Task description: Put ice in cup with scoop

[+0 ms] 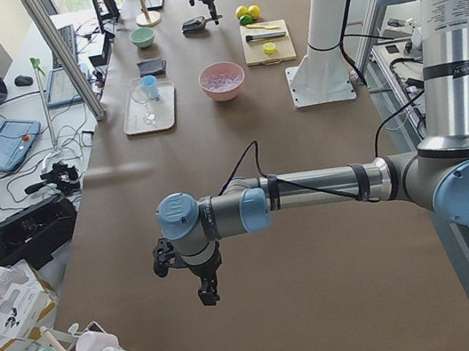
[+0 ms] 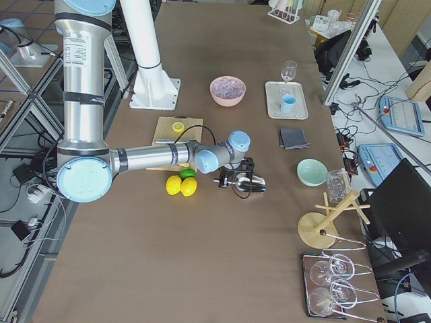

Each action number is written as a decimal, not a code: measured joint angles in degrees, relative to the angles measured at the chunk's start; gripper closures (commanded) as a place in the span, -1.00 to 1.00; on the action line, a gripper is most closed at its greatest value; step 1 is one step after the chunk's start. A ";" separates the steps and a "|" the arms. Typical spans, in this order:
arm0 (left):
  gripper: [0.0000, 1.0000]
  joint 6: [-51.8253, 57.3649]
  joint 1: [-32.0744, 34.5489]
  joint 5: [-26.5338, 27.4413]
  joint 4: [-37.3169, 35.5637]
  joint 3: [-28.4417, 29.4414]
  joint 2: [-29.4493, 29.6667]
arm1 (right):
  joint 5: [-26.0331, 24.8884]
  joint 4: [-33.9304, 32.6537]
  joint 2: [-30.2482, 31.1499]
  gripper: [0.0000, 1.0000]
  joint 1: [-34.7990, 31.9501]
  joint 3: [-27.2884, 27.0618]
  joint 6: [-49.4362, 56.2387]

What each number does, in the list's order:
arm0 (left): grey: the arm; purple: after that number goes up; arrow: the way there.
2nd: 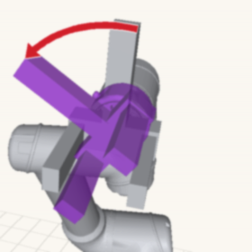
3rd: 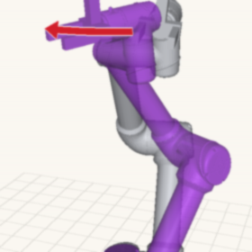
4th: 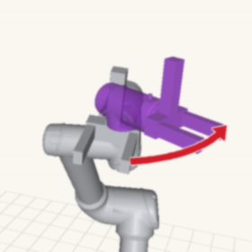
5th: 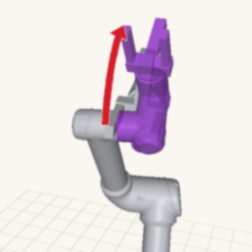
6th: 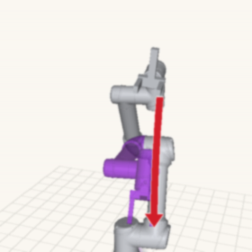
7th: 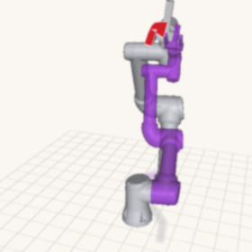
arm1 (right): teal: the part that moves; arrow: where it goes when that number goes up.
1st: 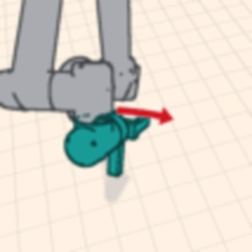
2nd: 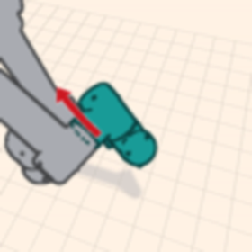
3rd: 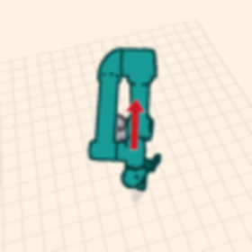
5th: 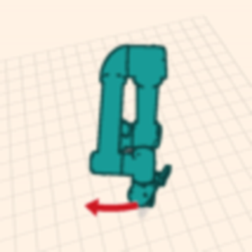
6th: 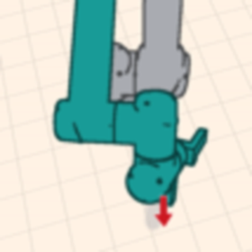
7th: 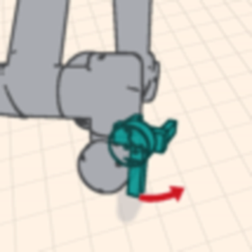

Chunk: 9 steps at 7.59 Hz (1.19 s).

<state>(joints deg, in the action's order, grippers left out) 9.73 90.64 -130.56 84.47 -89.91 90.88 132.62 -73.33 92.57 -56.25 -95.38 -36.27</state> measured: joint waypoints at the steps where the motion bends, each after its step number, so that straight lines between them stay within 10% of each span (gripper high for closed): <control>1: -0.96 -0.02 -0.02 -0.03 0.00 -0.03 0.00 | -0.05 0.07 -0.57 -1.00 -0.28 -0.22 -0.02; 5: -0.96 -0.06 -0.17 -0.42 0.23 -0.01 0.53 | 0.22 -2.68 -2.03 -1.00 -8.35 -4.11 5.23; 9: -0.96 0.09 -0.29 -1.29 0.51 0.83 0.90 | -0.46 -26.91 -2.64 -1.00 -28.39 -9.53 36.63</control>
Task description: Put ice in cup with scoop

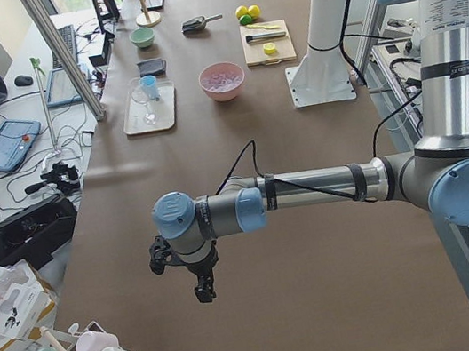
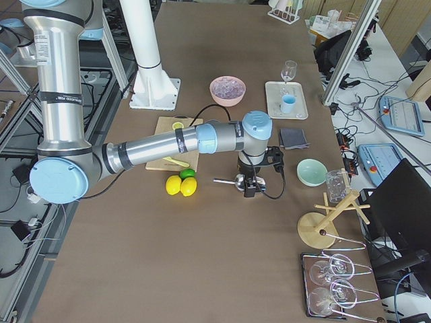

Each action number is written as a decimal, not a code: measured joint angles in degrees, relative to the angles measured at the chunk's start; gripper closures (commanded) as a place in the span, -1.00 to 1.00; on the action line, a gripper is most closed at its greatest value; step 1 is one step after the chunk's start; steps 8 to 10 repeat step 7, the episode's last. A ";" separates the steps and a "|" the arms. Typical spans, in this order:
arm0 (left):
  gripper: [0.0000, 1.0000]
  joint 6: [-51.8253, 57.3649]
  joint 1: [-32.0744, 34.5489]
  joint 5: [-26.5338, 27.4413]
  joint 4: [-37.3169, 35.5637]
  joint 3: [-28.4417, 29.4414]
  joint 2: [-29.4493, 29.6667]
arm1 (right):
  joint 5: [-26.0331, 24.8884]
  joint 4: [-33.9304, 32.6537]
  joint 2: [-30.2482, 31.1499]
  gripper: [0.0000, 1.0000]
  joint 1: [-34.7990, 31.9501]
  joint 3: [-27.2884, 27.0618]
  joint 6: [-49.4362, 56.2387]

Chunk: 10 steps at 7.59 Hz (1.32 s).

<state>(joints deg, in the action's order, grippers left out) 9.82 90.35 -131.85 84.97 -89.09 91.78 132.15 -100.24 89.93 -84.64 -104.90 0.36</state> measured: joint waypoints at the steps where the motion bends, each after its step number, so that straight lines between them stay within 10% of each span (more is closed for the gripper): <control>1: -0.96 0.01 -0.05 -0.04 0.01 0.07 0.04 | 0.00 -1.33 2.67 -1.00 -4.22 0.48 3.06; 10: -0.96 0.11 -0.08 -0.07 0.02 0.18 0.07 | -0.02 -1.01 5.33 -1.00 -9.13 1.36 6.06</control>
